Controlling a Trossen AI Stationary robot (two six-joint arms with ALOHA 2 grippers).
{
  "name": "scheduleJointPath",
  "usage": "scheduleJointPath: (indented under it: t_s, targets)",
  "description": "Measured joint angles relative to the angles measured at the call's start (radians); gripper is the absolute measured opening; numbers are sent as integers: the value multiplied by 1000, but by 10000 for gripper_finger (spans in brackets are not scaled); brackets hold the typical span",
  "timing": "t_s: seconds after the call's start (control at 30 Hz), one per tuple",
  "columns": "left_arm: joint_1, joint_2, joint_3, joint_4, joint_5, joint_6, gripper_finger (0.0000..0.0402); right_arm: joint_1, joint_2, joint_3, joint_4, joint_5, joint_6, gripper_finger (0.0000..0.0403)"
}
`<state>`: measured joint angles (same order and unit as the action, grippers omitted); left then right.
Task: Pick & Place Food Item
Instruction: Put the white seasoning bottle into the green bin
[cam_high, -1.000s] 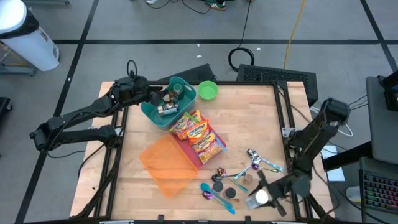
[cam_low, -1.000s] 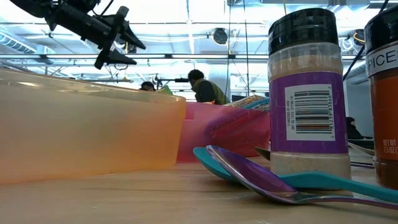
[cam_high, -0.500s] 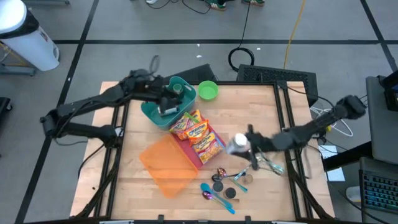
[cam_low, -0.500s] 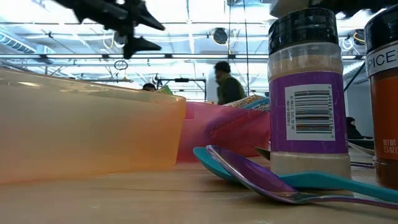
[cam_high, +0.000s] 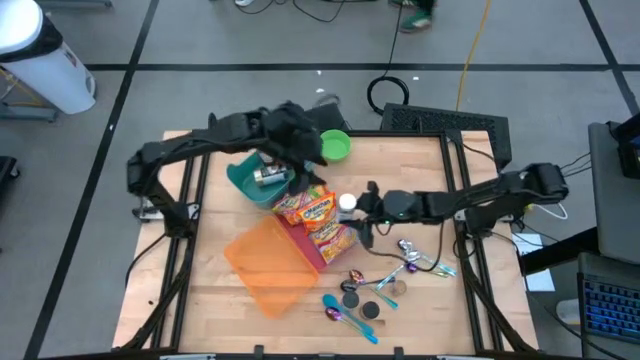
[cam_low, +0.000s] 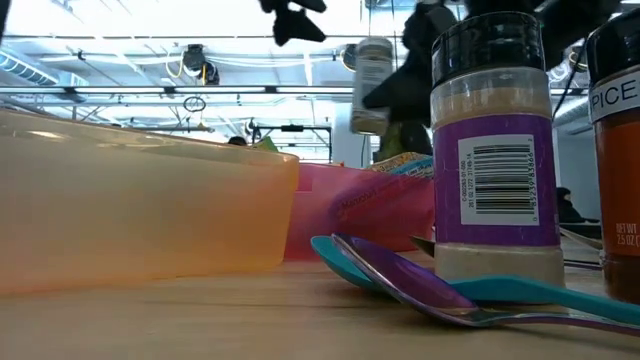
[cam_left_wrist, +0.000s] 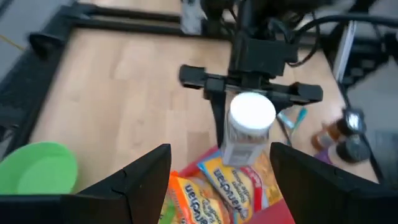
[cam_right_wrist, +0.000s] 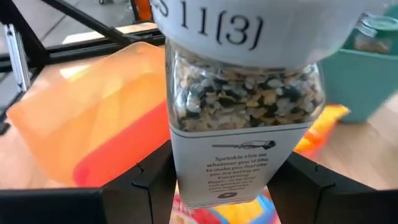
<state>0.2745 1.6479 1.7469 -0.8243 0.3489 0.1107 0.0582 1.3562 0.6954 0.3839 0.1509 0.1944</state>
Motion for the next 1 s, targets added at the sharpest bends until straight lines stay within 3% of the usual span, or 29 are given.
scheduleJointPath:
  t_s: [0.2, 0.47, 0.7, 1.0]
  targets:
    - [-86, 97, 60, -43, -8, 28, 282, 2, 105, 87, 1, 3, -55, 193]
    - [-170, 157, 61, -46, -20, 30, 282, 2, 128, 103, 1, 4, -87, 193]
    - [-209, 196, 63, -30, -142, -5, 282, 2, 130, 98, -32, 6, -78, 193]
    - [-222, 188, 62, -18, -209, -22, 282, 20, 129, 99, -7, 14, -75, 193]
